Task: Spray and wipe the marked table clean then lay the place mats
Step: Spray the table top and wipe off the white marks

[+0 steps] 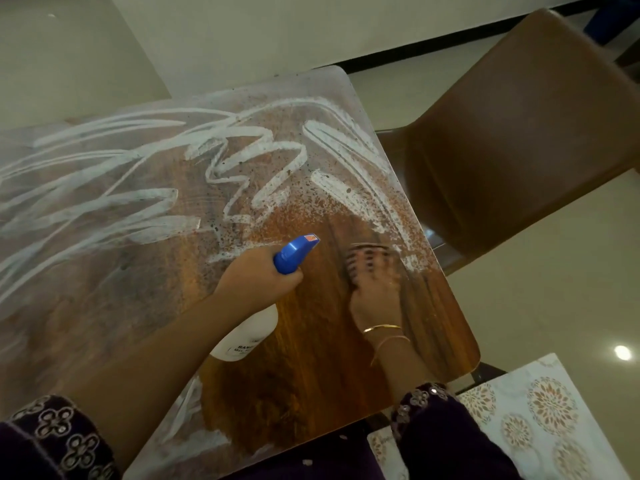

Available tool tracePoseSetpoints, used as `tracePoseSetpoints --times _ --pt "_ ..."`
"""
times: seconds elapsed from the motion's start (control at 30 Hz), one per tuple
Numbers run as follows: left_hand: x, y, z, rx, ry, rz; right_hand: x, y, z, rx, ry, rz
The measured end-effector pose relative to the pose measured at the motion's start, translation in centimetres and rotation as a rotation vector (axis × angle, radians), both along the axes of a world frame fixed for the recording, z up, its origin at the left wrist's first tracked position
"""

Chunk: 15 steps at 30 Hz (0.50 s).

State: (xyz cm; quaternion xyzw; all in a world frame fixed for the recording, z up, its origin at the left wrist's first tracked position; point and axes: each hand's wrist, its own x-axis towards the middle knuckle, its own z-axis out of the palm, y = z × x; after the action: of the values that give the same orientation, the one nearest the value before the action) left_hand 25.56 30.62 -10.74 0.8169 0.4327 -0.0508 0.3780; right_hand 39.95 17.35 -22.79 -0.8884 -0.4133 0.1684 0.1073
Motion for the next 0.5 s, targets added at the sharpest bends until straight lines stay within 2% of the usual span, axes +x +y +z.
tracePoseSetpoints --times 0.1,0.2,0.3,0.4,0.5 --pt "0.8 -0.2 0.0 0.028 -0.027 0.03 3.4 -2.8 0.5 -0.086 0.073 -0.419" --pt "1.3 -0.4 0.1 0.028 -0.048 0.047 4.0 -1.3 1.0 -0.104 0.129 -0.536" --pt "1.6 -0.7 -0.1 0.013 -0.053 0.028 5.3 2.9 0.3 -0.053 0.143 -0.457" --pt "2.0 -0.9 -0.2 0.013 -0.037 0.028 7.3 6.2 0.1 -0.046 0.157 -0.198" --pt "2.4 -0.8 -0.4 0.015 -0.036 0.019 7.4 4.4 0.0 -0.04 0.133 -0.084"
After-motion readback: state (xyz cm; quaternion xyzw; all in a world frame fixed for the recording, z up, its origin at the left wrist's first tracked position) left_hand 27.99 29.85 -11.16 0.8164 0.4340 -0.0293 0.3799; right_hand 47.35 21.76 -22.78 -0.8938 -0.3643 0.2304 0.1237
